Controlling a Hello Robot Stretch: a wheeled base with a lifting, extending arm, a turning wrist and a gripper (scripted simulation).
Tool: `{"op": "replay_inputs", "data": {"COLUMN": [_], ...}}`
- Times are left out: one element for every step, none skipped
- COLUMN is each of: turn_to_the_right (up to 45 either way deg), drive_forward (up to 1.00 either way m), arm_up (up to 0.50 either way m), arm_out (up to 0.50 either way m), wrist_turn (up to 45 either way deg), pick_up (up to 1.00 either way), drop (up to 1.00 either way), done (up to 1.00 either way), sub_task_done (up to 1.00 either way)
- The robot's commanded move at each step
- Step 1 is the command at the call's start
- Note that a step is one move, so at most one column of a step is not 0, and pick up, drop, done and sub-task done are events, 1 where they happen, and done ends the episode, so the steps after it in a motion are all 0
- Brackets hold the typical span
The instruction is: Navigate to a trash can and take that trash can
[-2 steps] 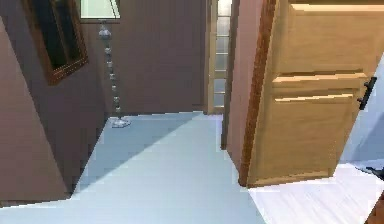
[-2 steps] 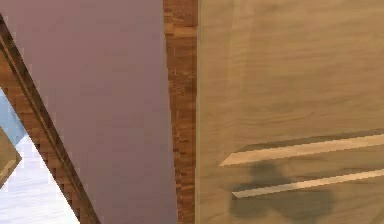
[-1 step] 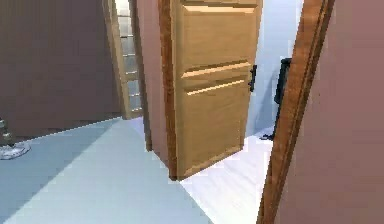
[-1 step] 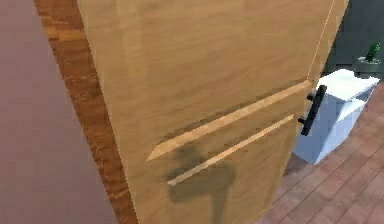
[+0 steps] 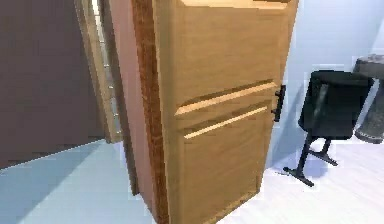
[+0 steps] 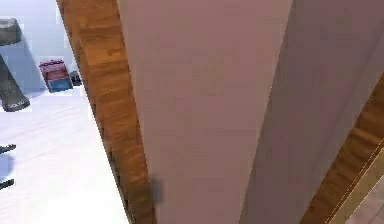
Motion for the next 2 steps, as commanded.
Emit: {"op": "replay_inputs", "data": {"turn_to_the_right": [36.0,0.0], "drive_forward": [0.00,0.60], "arm_up": [0.00,0.00], "arm_out": [0.00,0.00], "wrist_turn": [0.0,0.0], "pick_up": [0.00,0.00], "drop": [0.00,0.00], "done": [0.00,0.00], "sub_task_done": [0.00,0.00]}}
